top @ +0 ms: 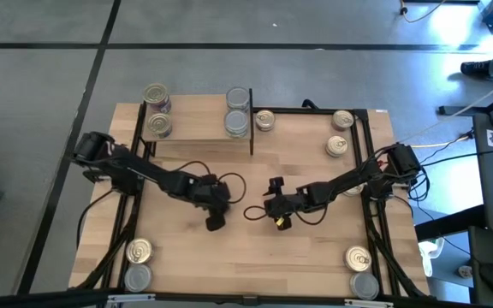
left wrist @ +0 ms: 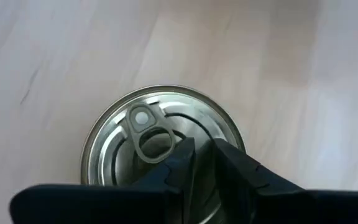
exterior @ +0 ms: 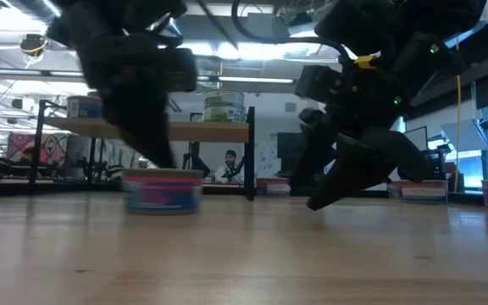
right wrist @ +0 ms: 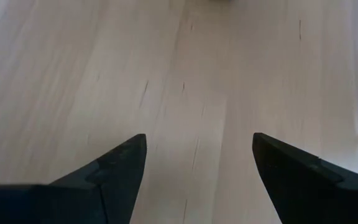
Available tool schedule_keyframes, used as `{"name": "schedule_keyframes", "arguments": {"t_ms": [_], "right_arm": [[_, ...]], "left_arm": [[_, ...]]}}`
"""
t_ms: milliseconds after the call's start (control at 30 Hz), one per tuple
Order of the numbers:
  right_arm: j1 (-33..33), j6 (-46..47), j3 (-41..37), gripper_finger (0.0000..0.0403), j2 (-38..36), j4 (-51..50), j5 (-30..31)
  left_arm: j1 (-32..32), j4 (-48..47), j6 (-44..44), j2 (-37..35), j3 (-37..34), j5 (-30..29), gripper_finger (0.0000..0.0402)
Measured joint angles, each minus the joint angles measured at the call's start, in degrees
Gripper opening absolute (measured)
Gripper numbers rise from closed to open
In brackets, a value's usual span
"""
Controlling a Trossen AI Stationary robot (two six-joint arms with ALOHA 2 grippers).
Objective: Stack canned seafood by type on shelf
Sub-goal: Stack the blue tuna can on top of the blue tuna can on the shelf
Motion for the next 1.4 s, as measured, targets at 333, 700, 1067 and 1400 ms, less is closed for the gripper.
{"name": "schedule_keyframes", "arguments": {"t_ms": [333, 700, 1067, 1400], "right_arm": [[0.0, 1.7, 0.0, 0.0294, 0.0, 2.7, -2.4], [0.0, 0.1, 0.0, 0.0294, 0.0, 8.6, -2.4], [0.0, -4.5, 0.1, 0.0294, 0.0, 12.1, -2.4], [-0.4, -8.9, 0.1, 0.0294, 0.0, 18.0, -4.3]], "left_arm": [[-0.6, -6.1, 6.4, -2.1, 8.7, 0.9, 0.0060], [0.3, -14.7, 6.4, -4.4, 8.5, -0.7, 0.0067], [1.5, -11.9, 9.8, -4.1, 5.4, -1.1, 0.0167], [-1.0, -1.7, 11.4, -4.6, -2.4, -3.1, 0.0170]]}}
